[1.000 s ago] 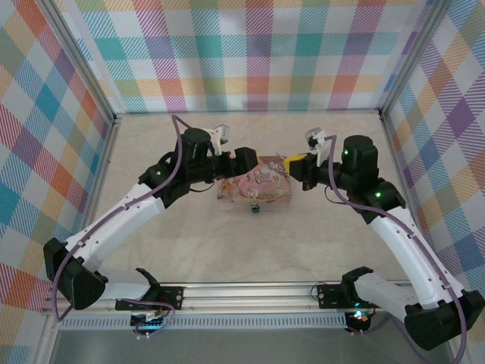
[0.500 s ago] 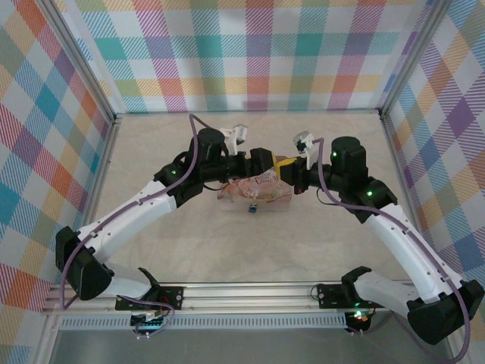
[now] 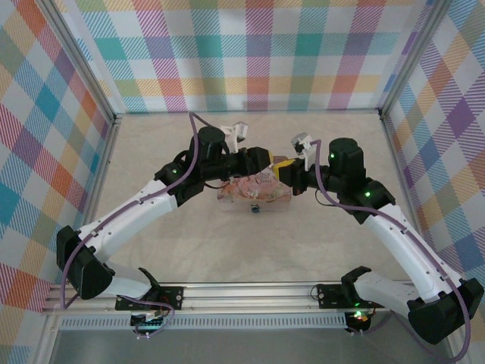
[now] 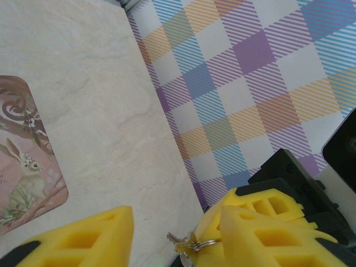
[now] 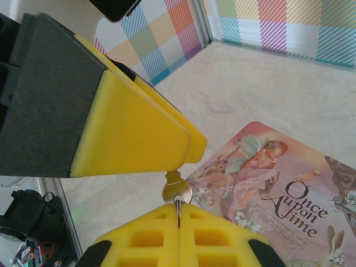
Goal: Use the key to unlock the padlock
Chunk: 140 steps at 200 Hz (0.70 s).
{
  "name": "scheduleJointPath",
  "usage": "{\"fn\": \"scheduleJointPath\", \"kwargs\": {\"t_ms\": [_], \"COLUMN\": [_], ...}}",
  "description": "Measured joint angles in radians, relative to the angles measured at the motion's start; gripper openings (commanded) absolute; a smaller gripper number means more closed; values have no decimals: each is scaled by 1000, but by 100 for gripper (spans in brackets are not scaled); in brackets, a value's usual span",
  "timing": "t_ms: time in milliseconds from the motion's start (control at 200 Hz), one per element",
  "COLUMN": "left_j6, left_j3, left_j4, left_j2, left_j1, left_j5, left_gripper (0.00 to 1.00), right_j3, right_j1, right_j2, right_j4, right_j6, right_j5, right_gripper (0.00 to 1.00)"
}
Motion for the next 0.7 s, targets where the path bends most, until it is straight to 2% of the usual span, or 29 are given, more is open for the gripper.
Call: {"fn": "scheduleJointPath", "kwargs": {"t_ms": [95, 150, 210, 295, 380, 410, 470, 545, 700], "left_j6": [0, 3, -2, -1, 0, 0, 0, 5, 45], "left_j3": [3, 5, 5, 9, 13, 15, 18, 18, 20], "left_j4": [0, 0, 0, 0, 0, 0, 0, 0, -32], "left_j2": [0, 0, 0, 0, 2, 2, 4, 4, 4], "left_j1": [0, 0, 0, -1, -3, -3, -3, -3, -3], "left_j5": [-2, -1, -1, 6, 6, 6, 6, 5, -17], "left_gripper": [31, 15, 6, 0, 0, 0, 0, 0, 0], "right_j3": [0, -2, -5, -13, -16, -16, -16, -23, -51], "right_j1": [2, 4, 6, 6, 6, 6, 6, 6, 6], "right_j2": [0, 0, 0, 0, -2, -2, -4, -11, -33], "right_j4": [2, 6, 7, 7, 13, 14, 15, 18, 21], "right_j6": [0, 0, 0, -1, -1, -1, 2, 4, 19], "right_j5": [4, 6, 6, 6, 7, 7, 11, 24, 57], "right_gripper": [1, 1, 1, 1, 4, 8, 30, 48, 59]}}
